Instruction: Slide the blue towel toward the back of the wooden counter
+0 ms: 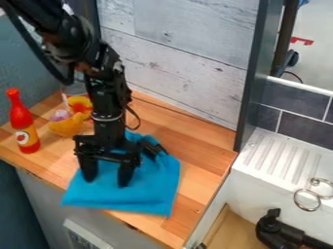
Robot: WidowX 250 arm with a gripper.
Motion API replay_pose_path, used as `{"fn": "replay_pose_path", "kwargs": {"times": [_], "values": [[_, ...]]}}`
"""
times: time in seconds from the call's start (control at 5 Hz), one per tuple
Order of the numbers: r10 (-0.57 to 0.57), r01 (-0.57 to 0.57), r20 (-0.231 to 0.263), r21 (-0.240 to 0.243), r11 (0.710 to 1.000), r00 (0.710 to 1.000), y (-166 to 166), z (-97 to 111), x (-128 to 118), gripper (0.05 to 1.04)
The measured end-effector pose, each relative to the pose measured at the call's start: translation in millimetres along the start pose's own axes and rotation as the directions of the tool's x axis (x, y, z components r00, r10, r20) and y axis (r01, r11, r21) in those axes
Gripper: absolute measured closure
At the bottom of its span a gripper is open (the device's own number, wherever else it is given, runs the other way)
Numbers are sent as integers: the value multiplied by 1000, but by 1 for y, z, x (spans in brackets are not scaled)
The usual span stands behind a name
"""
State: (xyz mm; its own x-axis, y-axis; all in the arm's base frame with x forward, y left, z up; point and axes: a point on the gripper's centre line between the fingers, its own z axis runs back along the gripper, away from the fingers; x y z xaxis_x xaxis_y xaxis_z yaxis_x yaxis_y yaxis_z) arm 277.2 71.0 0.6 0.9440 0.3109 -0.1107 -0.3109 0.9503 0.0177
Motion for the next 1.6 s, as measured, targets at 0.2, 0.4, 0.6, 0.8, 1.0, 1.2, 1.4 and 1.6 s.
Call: {"fn": "replay_pose_path", "kwargs": {"times": [0.2, 0.4, 0.6, 0.8, 1.0, 1.2, 1.4, 1.6], "values": [[-25, 25, -4, 10, 1000, 1000, -5, 2, 20, 83], [-190, 191, -38, 35, 981, 981, -22, 8, 61, 83], [-361, 363, -35, 58, 930, 932, -38, 16, 93, 83], [-457, 461, -69, 50, 886, 887, -47, 20, 103, 83], [-436, 444, -120, 56, 894, 892, -42, 19, 96, 83], [-390, 403, -141, 73, 912, 910, -36, 22, 81, 83], [-389, 393, -60, 90, 915, 919, -37, 40, 88, 83], [-397, 396, -15, 97, 913, 918, -32, 50, 92, 83]]}}
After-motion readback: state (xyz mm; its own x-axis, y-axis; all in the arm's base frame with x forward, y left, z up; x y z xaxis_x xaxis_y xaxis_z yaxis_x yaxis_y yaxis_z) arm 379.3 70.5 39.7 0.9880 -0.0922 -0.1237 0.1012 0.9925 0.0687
